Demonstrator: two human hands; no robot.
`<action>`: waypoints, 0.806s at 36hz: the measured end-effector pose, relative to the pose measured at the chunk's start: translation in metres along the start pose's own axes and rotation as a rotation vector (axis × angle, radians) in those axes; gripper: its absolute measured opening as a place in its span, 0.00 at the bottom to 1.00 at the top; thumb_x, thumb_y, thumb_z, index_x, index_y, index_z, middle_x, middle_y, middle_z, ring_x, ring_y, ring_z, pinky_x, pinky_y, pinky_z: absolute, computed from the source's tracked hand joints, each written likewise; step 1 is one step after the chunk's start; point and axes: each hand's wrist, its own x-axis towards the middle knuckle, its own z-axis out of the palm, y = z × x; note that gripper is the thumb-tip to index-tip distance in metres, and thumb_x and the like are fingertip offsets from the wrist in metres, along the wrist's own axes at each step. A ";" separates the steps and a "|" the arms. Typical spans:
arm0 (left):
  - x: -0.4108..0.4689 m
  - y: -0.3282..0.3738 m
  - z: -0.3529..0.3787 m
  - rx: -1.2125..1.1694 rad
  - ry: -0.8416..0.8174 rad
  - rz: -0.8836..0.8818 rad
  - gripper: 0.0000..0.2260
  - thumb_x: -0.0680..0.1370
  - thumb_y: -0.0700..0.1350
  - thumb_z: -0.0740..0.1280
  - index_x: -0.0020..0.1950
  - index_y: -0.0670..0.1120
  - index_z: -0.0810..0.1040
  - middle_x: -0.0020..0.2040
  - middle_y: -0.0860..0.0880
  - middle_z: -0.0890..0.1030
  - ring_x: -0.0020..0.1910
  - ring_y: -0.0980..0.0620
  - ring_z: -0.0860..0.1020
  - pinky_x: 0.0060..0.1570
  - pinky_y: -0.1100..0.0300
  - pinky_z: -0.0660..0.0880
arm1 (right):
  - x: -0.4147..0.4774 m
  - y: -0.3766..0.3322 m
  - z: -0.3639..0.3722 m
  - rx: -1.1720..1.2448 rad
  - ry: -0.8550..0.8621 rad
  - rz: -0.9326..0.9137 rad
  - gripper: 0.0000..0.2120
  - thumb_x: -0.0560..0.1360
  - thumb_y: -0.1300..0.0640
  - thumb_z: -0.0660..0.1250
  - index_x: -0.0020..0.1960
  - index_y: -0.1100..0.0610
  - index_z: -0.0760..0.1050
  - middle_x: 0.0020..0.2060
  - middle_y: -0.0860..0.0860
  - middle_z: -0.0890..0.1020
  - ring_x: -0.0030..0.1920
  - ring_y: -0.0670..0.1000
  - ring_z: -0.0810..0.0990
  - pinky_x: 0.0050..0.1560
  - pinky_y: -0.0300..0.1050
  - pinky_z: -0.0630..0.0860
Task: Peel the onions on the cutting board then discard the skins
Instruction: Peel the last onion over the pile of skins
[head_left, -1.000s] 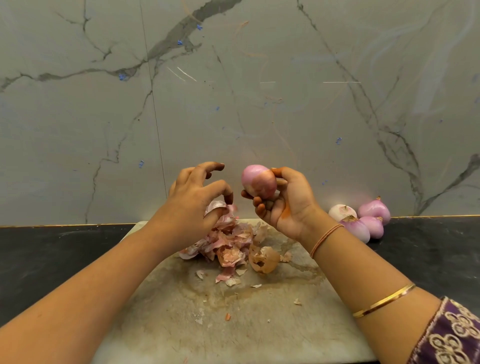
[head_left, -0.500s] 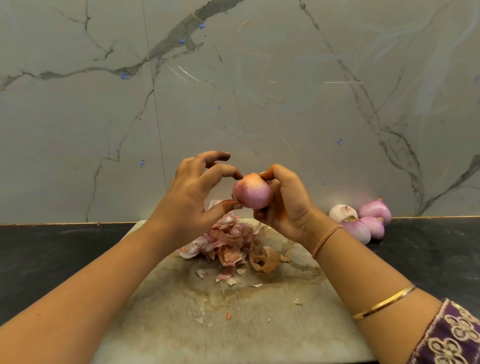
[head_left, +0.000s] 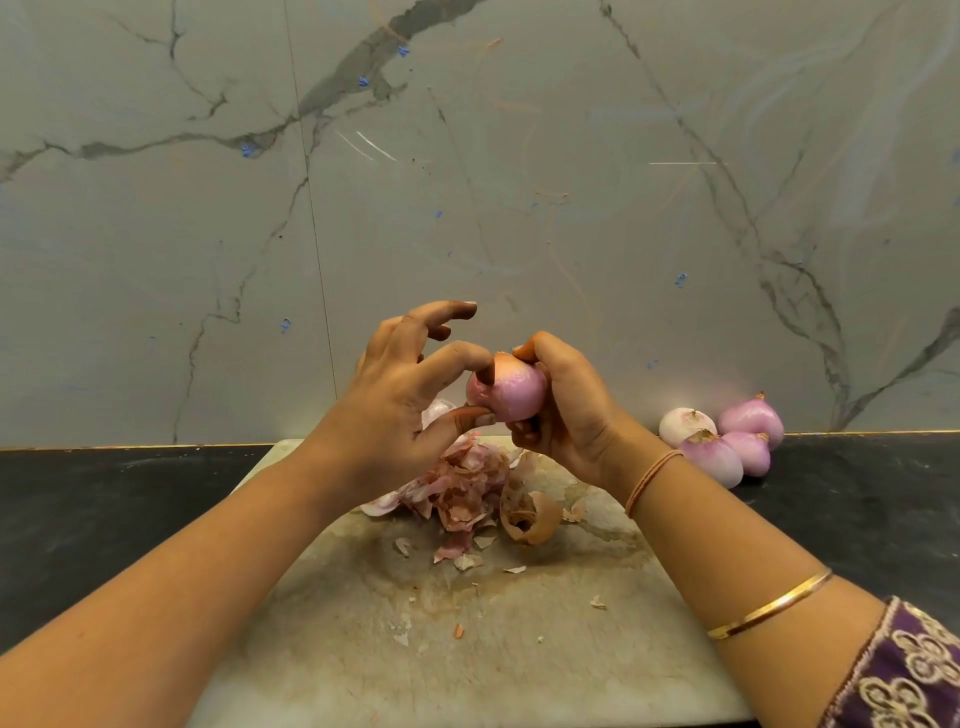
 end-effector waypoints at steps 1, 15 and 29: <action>0.000 0.000 0.000 0.000 -0.005 0.001 0.11 0.73 0.60 0.60 0.54 0.61 0.69 0.71 0.54 0.61 0.62 0.60 0.59 0.58 0.65 0.56 | 0.000 0.000 0.000 -0.011 0.003 0.000 0.10 0.78 0.51 0.56 0.45 0.57 0.69 0.38 0.55 0.72 0.34 0.49 0.66 0.33 0.39 0.65; -0.001 -0.007 0.001 0.050 0.024 -0.015 0.06 0.74 0.57 0.60 0.49 0.59 0.70 0.70 0.53 0.63 0.62 0.61 0.59 0.57 0.61 0.58 | -0.002 -0.002 0.003 0.012 -0.034 -0.027 0.11 0.79 0.48 0.59 0.50 0.55 0.72 0.41 0.56 0.72 0.35 0.49 0.67 0.33 0.39 0.66; -0.001 -0.004 -0.003 0.110 -0.033 -0.143 0.07 0.75 0.47 0.69 0.46 0.55 0.72 0.72 0.50 0.64 0.67 0.51 0.59 0.62 0.54 0.58 | -0.005 -0.011 -0.001 0.288 -0.021 0.072 0.23 0.78 0.43 0.61 0.57 0.63 0.75 0.41 0.60 0.82 0.30 0.47 0.69 0.28 0.36 0.72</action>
